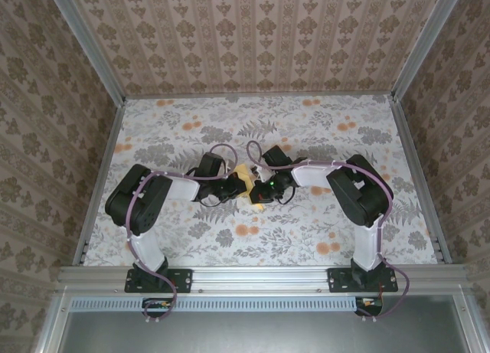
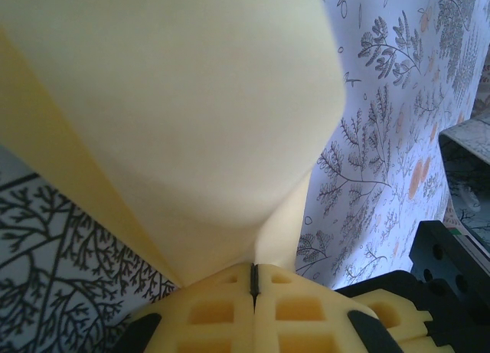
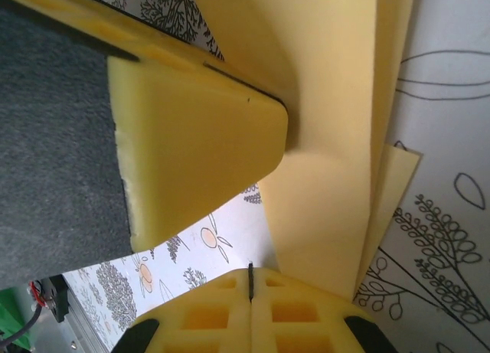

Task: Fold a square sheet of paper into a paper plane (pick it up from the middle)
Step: Fold the wing for the fifth time at the center of the table.

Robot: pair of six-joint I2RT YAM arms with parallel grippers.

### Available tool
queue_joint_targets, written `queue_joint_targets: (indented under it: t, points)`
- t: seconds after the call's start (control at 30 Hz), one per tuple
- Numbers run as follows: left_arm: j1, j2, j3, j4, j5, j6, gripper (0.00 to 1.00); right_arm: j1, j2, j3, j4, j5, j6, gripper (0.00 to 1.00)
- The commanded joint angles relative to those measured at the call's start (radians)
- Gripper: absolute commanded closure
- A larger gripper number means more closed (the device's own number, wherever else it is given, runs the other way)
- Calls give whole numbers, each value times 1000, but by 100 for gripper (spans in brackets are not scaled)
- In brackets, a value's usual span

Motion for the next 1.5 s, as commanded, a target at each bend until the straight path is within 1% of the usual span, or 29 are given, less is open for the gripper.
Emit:
queue_joint_targets:
  t: [0.0, 0.2, 0.4, 0.63, 0.83, 1.13, 1.3, 1.47]
  points:
    - [-3, 54, -19, -117, -78, 7, 100, -3, 11, -2, 23, -23, 16, 98]
    - [-3, 51, -19, -114, -77, 9, 100, -21, -32, 5, 63, -10, 43, 99]
    - [-3, 48, -19, -113, -77, 9, 100, -33, 3, 16, 49, 50, 56, 100]
    - [-3, 48, -19, -116, -78, 7, 100, -30, 19, -3, 51, 11, 54, 100]
    - [-3, 53, -17, -119, -88, 3, 100, -23, 7, -43, -20, -20, -7, 100]
    - [0, 59, -17, -142, -107, 3, 100, -27, -82, -154, -91, -18, -66, 100]
    - [3, 56, -18, -138, -100, 7, 100, -32, -140, -220, -124, -16, -91, 100]
    - [2, 54, -15, -128, -86, 9, 100, -43, -216, -206, -94, 4, -76, 100]
